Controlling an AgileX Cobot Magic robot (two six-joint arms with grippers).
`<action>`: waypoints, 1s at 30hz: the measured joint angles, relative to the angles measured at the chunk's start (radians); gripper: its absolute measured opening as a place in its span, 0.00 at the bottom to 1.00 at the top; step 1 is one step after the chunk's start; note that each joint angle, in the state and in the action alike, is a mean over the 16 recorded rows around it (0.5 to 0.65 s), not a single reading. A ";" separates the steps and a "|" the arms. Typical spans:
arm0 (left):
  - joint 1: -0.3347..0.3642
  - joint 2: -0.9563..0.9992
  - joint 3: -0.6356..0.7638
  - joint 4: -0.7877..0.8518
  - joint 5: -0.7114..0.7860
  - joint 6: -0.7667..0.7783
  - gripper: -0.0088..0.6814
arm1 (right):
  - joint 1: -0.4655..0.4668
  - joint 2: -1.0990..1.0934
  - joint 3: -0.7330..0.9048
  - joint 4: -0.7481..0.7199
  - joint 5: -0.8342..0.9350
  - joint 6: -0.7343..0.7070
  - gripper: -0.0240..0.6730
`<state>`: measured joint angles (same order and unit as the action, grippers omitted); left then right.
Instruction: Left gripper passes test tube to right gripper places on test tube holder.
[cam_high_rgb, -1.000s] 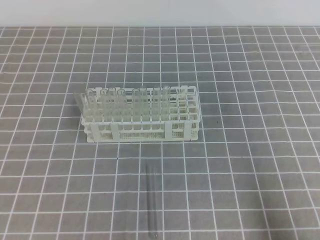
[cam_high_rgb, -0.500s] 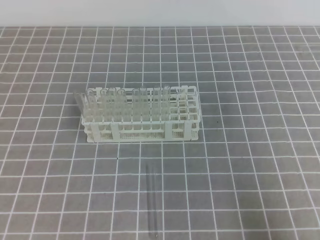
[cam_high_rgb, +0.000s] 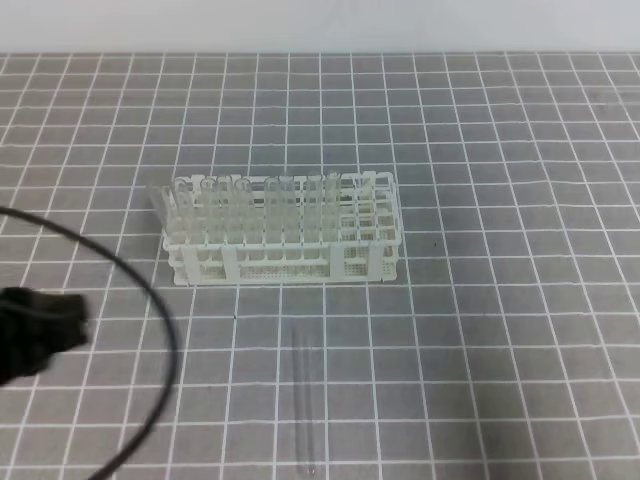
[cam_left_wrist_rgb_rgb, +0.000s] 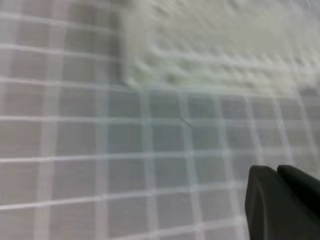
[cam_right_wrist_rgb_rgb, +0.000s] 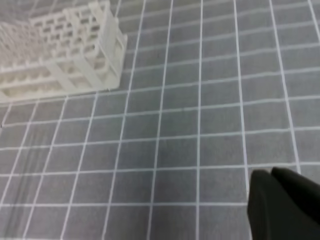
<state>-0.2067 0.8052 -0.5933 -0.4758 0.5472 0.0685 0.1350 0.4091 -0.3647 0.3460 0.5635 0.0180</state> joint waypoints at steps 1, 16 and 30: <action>-0.018 0.038 -0.015 -0.022 0.007 0.020 0.01 | 0.000 0.011 -0.006 -0.006 0.012 0.000 0.03; -0.457 0.651 -0.320 -0.009 0.099 -0.062 0.01 | 0.000 0.052 -0.018 0.008 0.053 -0.007 0.03; -0.571 0.901 -0.550 0.161 0.277 -0.141 0.05 | 0.000 0.052 -0.018 0.086 0.047 -0.092 0.03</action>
<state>-0.7779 1.7058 -1.1432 -0.3150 0.8242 -0.0726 0.1350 0.4607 -0.3826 0.4318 0.6103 -0.0745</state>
